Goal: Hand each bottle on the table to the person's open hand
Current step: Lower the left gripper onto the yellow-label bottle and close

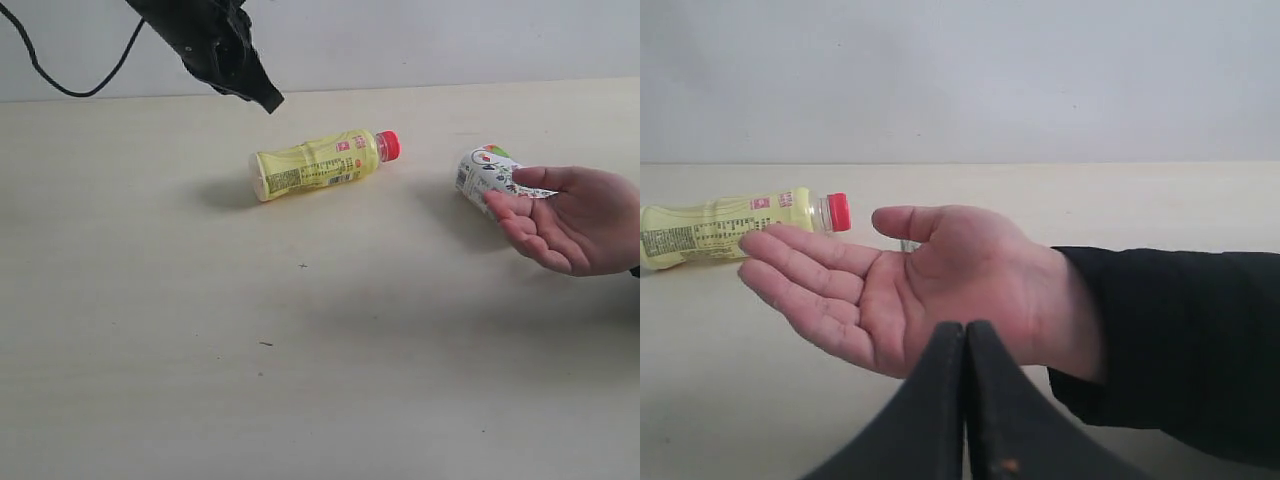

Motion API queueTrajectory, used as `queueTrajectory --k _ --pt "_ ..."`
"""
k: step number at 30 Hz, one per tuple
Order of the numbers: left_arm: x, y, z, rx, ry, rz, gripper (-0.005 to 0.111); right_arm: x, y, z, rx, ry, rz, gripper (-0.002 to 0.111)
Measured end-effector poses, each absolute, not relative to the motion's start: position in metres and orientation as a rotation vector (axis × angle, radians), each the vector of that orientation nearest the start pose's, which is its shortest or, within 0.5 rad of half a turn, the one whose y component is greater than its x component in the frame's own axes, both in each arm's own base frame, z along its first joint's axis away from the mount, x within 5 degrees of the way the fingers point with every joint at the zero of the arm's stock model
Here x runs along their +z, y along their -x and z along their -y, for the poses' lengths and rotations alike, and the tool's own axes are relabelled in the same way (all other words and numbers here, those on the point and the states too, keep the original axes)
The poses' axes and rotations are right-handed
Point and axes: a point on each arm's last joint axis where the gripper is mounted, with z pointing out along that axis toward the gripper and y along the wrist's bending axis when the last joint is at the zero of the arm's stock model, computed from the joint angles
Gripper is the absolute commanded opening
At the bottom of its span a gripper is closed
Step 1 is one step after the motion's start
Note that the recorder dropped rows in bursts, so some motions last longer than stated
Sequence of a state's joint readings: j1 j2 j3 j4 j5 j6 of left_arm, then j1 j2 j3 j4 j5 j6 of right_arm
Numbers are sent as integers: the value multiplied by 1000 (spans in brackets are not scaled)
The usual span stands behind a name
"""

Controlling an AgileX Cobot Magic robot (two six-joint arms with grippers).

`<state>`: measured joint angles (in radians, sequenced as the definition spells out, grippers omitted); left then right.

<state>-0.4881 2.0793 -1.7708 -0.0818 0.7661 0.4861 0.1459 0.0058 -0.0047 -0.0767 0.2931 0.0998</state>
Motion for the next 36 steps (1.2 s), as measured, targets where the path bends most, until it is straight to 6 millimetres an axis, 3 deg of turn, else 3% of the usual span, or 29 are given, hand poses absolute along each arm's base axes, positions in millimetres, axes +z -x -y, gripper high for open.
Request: queueTrajectory --k 6,10,13,17,19,27,36 --pt "258 -407 236 -365 -1311 -2162 0 188 -54 -6 105 90 -1776 0" --pt "266 -410 237 -407 -1321 -2110 5 188 -54 -6 105 90 -1776 0" --pt "259 -415 239 -402 -1305 -2099 27 188 -54 -6 105 90 -1776 0" --pt "240 -422 242 -397 -1302 -2121 80 188 -54 -6 105 90 -1776 0" --pt "232 -425 242 -390 -1306 -2131 91 188 -54 -6 105 90 -1776 0" --pt "192 -438 245 -352 -1283 -2177 92 188 -54 -6 105 90 -1776 0" --pt "145 -443 245 -289 -1427 -2189 92 188 -54 -6 105 90 -1776 0"
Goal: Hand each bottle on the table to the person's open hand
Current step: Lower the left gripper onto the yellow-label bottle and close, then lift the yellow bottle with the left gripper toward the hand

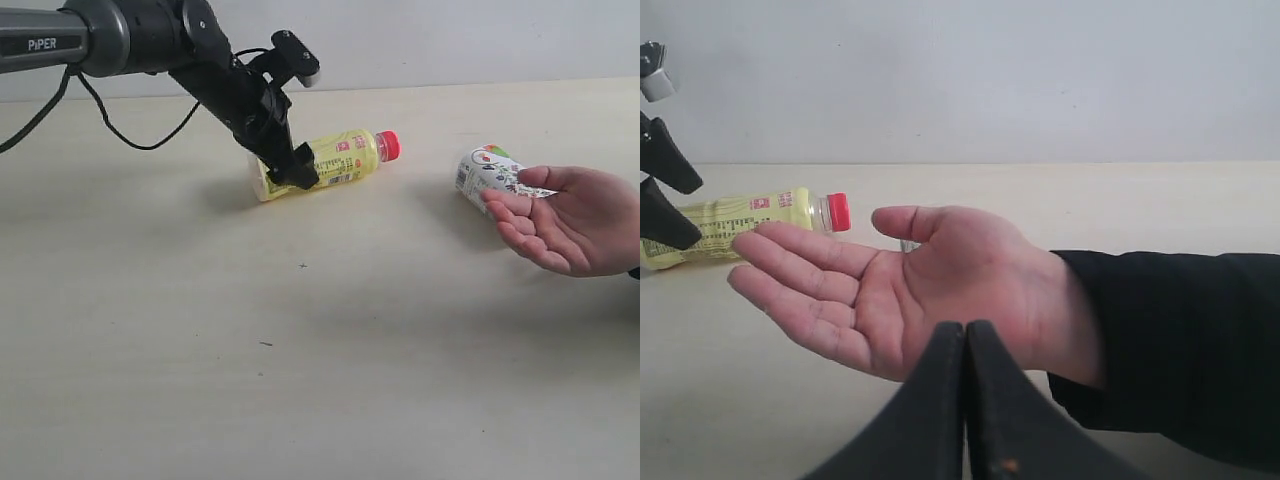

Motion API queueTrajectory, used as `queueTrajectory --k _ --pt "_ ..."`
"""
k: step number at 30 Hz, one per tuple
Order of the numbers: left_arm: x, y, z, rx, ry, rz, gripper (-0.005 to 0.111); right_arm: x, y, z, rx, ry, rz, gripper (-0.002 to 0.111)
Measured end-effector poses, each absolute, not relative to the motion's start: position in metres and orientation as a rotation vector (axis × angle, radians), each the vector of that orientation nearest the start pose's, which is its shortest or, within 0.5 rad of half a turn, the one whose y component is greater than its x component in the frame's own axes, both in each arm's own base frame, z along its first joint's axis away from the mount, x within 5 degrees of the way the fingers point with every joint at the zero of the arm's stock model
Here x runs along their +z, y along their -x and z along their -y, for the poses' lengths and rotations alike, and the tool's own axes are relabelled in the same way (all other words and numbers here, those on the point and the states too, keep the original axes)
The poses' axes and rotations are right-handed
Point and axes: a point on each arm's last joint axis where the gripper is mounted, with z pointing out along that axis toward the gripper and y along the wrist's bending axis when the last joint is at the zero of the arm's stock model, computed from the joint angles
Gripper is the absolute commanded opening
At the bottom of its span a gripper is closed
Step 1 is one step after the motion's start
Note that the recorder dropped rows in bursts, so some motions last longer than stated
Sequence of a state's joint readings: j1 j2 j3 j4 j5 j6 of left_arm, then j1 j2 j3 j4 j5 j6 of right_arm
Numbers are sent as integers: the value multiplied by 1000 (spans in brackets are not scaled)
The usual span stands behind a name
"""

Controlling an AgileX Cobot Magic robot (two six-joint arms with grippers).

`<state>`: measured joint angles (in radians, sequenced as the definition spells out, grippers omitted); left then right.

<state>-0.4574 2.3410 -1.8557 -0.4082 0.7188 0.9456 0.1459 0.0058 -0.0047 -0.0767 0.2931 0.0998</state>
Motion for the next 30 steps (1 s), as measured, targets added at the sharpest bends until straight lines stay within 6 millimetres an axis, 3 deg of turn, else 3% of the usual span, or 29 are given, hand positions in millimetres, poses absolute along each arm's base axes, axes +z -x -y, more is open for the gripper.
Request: queueTrajectory --k 12,19,25,30 --pt "113 -446 245 -272 -1475 -2198 87 188 -54 -6 105 90 -1776 0" --pt "109 -447 245 -263 -1479 -2195 51 188 -54 -6 105 90 -1776 0" --pt "110 -447 245 -259 -1479 -2192 1 188 -54 -6 105 90 -1776 0" --pt "110 -445 245 -292 -1465 -2232 0 188 -54 -6 105 90 -1776 0"
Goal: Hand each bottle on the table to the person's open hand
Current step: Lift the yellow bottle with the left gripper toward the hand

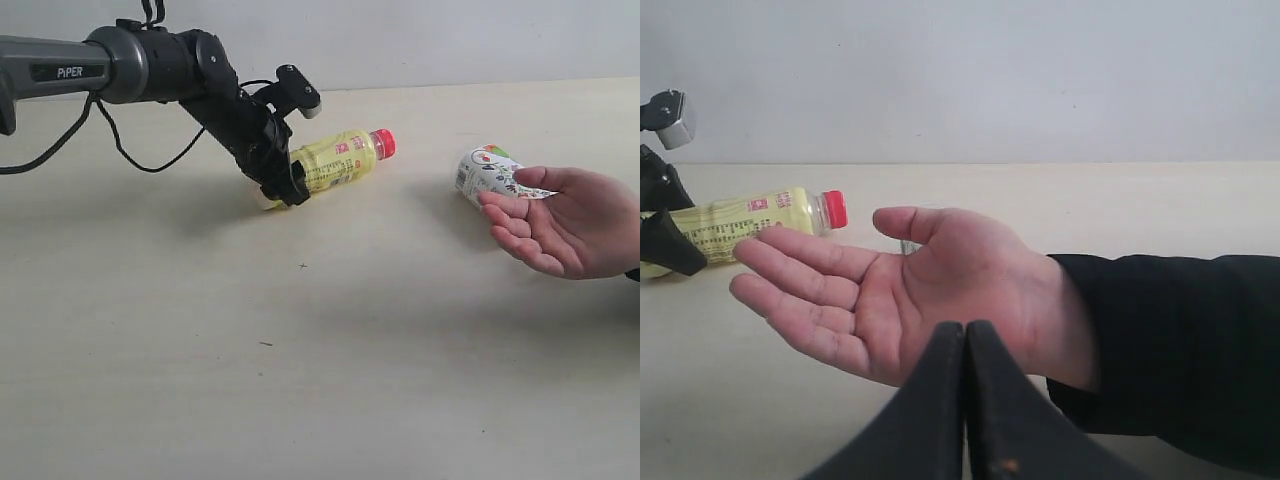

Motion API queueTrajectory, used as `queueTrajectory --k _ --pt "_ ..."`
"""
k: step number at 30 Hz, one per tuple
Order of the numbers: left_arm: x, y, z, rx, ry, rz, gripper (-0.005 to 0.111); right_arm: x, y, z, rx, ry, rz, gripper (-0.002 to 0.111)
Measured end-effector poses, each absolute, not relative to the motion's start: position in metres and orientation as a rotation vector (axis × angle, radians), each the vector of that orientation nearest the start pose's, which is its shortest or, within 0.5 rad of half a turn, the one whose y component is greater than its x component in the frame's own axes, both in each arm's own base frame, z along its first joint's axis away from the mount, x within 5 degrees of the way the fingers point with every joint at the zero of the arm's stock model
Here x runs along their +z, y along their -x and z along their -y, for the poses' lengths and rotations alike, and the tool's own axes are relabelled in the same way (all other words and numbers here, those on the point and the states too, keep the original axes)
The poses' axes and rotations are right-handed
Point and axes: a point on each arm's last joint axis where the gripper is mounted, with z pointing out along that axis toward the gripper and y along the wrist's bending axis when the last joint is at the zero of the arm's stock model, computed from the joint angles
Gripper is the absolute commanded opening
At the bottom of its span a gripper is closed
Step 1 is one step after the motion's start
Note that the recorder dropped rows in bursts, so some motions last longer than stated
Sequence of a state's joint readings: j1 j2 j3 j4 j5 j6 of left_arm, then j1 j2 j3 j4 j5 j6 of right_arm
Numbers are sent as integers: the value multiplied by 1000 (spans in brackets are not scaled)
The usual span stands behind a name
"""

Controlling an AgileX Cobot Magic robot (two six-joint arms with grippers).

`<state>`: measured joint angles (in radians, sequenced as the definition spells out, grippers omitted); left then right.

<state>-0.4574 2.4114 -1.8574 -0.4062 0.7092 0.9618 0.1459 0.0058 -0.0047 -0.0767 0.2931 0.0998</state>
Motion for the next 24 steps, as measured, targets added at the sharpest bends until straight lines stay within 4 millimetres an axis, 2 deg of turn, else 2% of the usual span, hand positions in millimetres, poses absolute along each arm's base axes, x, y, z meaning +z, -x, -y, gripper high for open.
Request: queueTrajectory --k 5,12,17,24 --pt "120 -440 245 -340 -1421 -2293 0 188 -54 -6 105 90 -1776 0" --pt "161 -433 244 -398 -1324 -2327 0 188 -54 -6 105 90 -1776 0" --pt "183 -425 242 -462 -1262 -2390 0 188 -54 -6 105 90 -1776 0" --pt "231 -399 254 -564 -1043 -2514 0 188 -54 -6 105 90 -1776 0"
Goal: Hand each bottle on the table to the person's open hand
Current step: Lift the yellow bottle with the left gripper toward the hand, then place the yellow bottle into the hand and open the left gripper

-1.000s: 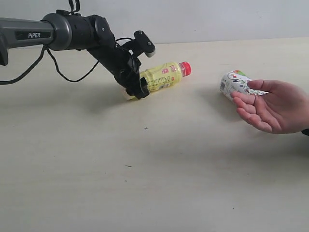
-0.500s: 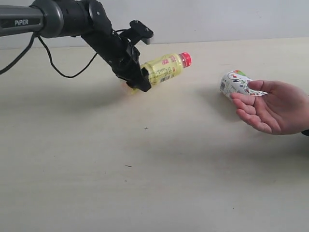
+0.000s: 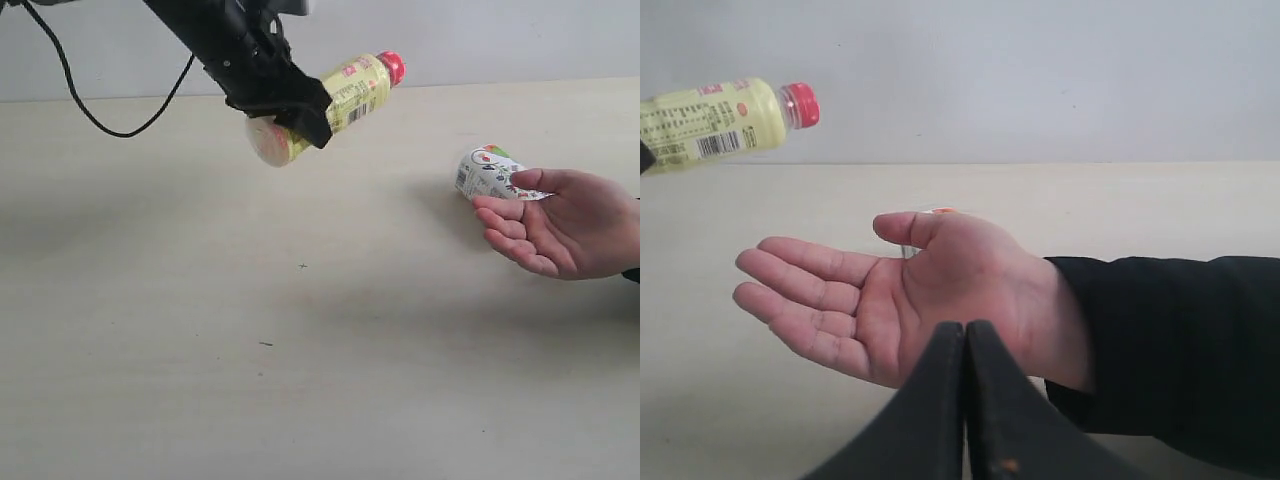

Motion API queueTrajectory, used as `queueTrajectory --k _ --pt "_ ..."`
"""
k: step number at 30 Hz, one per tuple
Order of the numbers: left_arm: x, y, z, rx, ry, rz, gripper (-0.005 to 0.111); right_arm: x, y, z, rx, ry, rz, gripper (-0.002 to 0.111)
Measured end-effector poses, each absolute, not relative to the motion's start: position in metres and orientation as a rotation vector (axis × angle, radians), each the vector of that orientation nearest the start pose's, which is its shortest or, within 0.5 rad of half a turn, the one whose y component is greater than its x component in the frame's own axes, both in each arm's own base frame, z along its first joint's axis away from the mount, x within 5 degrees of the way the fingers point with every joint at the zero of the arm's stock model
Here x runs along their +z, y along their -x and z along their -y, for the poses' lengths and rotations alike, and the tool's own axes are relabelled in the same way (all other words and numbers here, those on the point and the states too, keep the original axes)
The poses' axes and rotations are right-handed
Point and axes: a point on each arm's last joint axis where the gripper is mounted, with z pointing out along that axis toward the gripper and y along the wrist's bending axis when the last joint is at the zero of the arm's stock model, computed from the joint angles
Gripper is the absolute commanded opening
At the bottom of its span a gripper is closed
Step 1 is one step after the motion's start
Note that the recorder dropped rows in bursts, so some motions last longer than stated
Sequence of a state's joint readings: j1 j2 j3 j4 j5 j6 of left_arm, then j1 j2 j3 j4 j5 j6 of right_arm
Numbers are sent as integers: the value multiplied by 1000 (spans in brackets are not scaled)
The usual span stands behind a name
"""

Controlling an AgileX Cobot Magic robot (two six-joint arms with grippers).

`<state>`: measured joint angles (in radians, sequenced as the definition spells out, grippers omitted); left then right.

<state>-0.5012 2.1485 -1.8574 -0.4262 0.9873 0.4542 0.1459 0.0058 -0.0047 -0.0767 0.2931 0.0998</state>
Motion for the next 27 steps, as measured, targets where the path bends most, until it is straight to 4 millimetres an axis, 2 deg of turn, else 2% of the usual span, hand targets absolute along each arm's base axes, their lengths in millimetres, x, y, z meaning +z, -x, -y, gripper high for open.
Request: queueTrajectory --k 5,9,15,16,17,20,21,23,27 --pt "264 -366 276 -523 -951 -2579 0 188 -54 -6 105 90 -1776 0" --pt "282 -330 303 -476 -835 -2636 0 188 -54 -6 105 90 -1776 0" --pt "292 -279 348 -502 -690 -2665 0 188 -54 -6 105 90 -1776 0" --pt "294 -263 365 -534 -623 -2653 0 188 -54 -6 105 90 -1776 0" --pt "295 -256 372 -557 -571 -2640 0 188 -54 -6 105 90 -1776 0" --pt "299 -241 391 -640 -424 -2581 0 188 -54 -6 105 90 -1776 0" --pt "300 -235 401 -698 -313 -2555 0 188 -54 -6 105 90 -1776 0" --pt "297 -231 408 -754 -212 -2554 0 188 -54 -6 105 90 -1776 0" --pt "278 -233 419 -800 -50 -2593 0 188 -54 -6 105 90 -1776 0"
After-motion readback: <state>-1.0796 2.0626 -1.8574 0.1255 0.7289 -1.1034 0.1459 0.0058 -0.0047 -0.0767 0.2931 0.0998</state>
